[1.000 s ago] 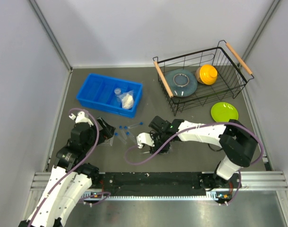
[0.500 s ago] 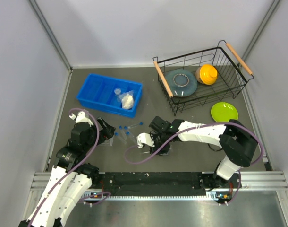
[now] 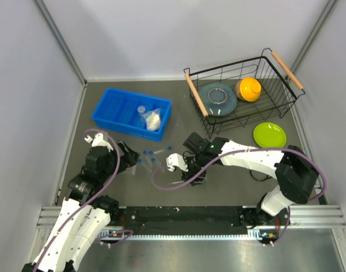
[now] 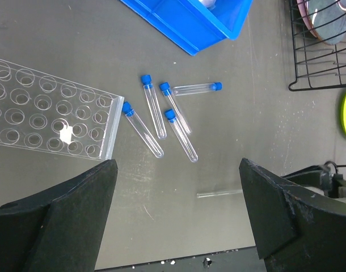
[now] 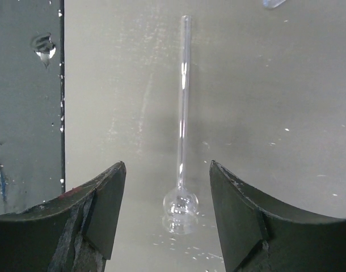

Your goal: Organize the chemistry lab equipment

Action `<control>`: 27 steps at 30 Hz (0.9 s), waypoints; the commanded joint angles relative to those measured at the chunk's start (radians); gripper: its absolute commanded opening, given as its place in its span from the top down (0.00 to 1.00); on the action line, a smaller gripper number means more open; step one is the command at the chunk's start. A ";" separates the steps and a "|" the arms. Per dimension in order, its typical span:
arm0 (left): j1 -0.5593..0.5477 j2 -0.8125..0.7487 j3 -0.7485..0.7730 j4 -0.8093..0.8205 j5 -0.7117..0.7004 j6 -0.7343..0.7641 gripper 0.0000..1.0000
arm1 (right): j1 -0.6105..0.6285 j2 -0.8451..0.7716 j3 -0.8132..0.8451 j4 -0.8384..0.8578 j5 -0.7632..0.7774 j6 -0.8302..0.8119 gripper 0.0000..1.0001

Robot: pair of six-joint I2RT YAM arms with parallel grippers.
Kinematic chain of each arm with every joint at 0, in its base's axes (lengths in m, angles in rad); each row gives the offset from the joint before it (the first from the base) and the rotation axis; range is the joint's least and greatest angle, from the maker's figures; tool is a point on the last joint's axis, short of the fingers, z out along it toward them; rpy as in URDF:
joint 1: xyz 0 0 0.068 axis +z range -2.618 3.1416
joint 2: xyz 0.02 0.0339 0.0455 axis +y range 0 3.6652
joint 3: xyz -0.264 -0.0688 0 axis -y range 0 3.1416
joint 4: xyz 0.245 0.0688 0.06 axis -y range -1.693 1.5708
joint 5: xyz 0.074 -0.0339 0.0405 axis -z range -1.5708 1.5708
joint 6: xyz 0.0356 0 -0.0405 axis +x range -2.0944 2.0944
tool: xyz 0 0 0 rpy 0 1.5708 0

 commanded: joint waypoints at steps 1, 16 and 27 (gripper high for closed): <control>0.003 0.016 0.013 0.050 0.034 0.015 0.06 | -0.052 -0.058 0.082 -0.061 -0.104 -0.003 0.38; 0.003 0.088 -0.036 0.118 0.152 0.007 0.08 | -0.110 -0.080 0.119 -0.103 -0.147 0.004 0.37; 0.003 0.127 -0.047 0.129 0.175 0.010 0.09 | -0.113 -0.069 0.121 -0.103 -0.150 0.007 0.37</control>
